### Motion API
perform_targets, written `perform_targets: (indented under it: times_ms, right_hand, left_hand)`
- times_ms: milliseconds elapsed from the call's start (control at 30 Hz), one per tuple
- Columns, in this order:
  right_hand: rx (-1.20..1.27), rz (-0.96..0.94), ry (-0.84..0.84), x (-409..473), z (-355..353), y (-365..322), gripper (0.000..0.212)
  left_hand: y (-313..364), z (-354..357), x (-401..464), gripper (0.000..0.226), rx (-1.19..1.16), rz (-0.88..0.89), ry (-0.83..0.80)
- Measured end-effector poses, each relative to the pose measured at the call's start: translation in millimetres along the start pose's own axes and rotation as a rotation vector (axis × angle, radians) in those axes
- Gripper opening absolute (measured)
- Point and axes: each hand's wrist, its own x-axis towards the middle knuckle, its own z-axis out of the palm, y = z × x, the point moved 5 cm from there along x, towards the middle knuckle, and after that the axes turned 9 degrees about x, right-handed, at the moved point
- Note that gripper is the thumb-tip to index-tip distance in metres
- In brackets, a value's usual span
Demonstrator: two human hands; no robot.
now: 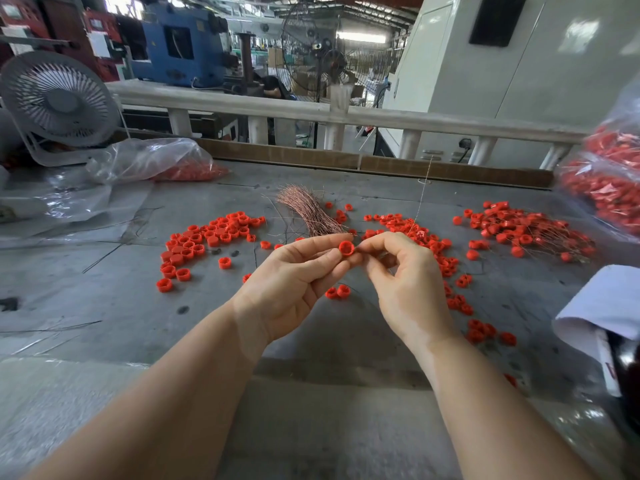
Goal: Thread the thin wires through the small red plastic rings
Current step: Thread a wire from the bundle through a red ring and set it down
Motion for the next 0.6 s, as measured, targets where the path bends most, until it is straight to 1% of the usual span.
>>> perform_targets:
  times_ms: [200,333,400,467,600]
  right_hand:
    - [0.038,-0.006,0.021,-0.8,0.0,-0.1,0.015]
    - [0.080,0.024,0.032,-0.6,-0.5,2.0,0.022]
    - [0.083,0.039,0.032,-0.9,-0.6,3.1,0.025]
    - [0.076,0.039,0.027,-0.9,-0.7,4.0,0.023]
    - [0.072,0.030,0.006,-0.9,0.7,3.9,0.016]
  left_hand:
    - [-0.6,-3.0,0.4,0.019,-0.014,-0.010,0.038]
    - [-0.8,-3.4,-0.4,0.028,0.002,-0.023,0.036]
    - [-0.7,-3.1,-0.5,0.024,-0.001,-0.024,0.032]
    - [-0.5,-2.0,-0.1,0.021,-0.030,-0.027,0.026]
    - [-0.3,-0.4,0.0,0.023,-0.073,-0.039,0.008]
